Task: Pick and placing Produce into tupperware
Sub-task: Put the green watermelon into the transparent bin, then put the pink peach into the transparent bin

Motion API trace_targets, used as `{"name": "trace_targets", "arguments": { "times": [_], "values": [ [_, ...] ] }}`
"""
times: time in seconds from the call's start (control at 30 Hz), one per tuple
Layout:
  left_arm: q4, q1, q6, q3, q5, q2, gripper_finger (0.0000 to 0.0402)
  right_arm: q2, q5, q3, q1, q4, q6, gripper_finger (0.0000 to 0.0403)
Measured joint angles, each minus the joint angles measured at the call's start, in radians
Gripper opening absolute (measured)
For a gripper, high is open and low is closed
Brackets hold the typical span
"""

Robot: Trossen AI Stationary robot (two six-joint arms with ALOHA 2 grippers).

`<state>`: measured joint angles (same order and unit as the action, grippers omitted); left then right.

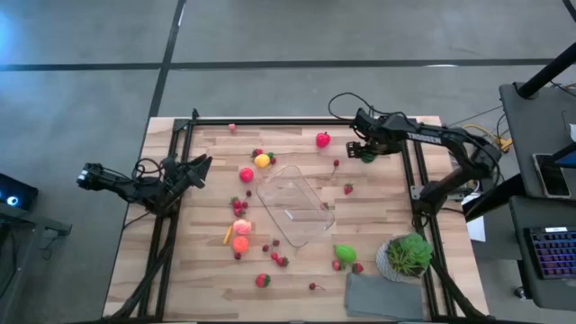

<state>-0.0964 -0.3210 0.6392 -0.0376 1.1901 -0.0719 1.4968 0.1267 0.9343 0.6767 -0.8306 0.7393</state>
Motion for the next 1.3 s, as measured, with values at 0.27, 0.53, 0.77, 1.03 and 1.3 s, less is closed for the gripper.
{"name": "trace_targets", "arguments": {
  "times": [0.27,0.53,0.77,1.03,1.3],
  "values": [
    [0.001,0.0,0.0,0.0,0.0,0.0,0.0241,-0.045,-0.138,0.083,-0.206,0.122,-0.029,0.0283],
    [0.001,0.0,0.0,0.0,0.001,0.0,0.0241,0.026,-0.209,0.296,-0.412,0.17,-0.152,0.029],
    [0.0,0.0,0.0,0.0,0.0,0.0,0.0241,0.145,-0.384,0.453,-0.502,0.152,-0.26,0.0291],
    [0.0,0.0,0.0,0.0,0.0,0.0,0.0241,0.342,-0.44,0.559,-0.531,0.107,-0.264,0.0294],
    [0.0,0.0,0.0,0.001,0.0,0.001,0.0241,0.399,-0.356,0.667,-0.541,0.071,-0.262,0.0343]
  ]
}}
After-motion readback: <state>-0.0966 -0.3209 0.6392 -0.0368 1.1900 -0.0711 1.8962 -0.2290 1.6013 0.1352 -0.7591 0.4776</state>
